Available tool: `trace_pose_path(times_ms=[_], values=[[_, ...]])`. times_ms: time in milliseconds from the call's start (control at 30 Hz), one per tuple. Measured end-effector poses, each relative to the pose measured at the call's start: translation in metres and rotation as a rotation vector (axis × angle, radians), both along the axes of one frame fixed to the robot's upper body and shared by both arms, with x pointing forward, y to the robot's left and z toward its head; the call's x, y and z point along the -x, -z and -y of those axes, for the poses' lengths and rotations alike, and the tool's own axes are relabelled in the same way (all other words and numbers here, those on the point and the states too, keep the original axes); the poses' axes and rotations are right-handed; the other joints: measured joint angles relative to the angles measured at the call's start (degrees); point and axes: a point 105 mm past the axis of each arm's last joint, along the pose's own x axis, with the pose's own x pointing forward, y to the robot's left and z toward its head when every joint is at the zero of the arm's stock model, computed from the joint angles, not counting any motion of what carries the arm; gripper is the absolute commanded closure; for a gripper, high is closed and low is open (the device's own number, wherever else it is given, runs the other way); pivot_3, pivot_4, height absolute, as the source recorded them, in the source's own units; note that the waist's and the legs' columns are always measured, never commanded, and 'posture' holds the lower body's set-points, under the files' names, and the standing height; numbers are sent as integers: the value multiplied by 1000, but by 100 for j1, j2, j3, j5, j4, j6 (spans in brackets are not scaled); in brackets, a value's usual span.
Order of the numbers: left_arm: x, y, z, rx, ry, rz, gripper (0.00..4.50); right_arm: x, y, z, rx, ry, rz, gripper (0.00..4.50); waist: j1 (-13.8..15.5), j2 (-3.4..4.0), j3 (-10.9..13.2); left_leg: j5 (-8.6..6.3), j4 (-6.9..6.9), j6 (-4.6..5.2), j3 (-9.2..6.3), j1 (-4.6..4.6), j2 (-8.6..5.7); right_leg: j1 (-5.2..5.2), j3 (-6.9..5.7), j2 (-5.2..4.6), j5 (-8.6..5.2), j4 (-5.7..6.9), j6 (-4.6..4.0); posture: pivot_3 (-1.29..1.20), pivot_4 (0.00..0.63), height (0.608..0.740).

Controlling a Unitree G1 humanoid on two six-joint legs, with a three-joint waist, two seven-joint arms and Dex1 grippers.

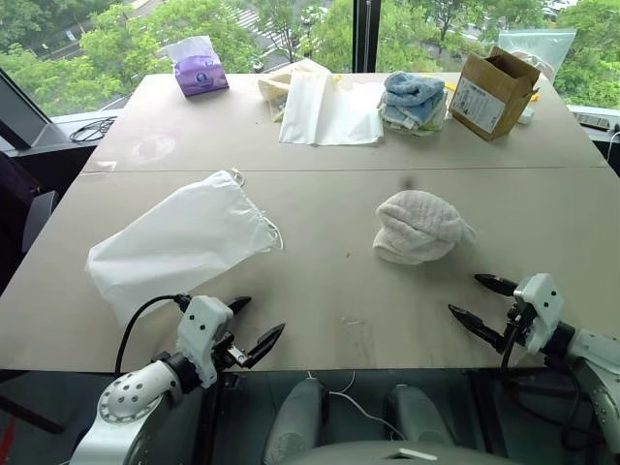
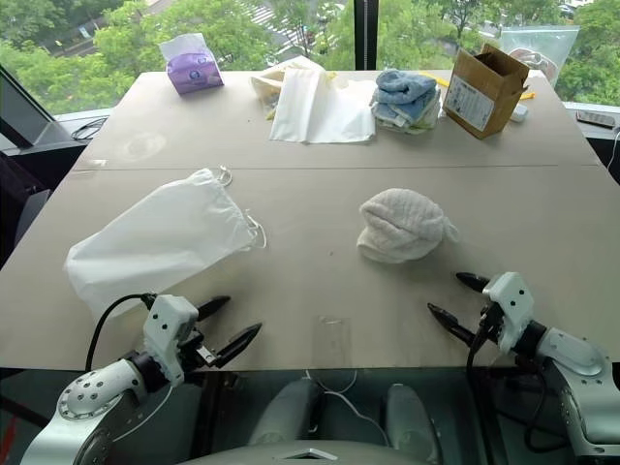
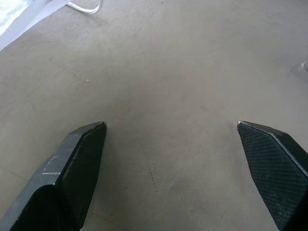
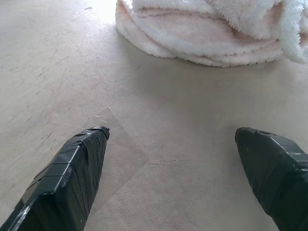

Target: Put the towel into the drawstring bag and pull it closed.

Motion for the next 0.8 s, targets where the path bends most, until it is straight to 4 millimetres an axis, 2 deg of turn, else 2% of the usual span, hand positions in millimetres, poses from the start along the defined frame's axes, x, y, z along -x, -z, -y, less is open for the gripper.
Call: trace_pose_path(times_ms=[800], values=[[-8, -3, 10, 1, 25, 20, 5, 0, -11, -6, -15, -55, 76, 0, -6, -1, 1, 0, -1, 0, 1, -1, 0, -1, -1, 2, 0, -1, 0, 0, 150, 740]])
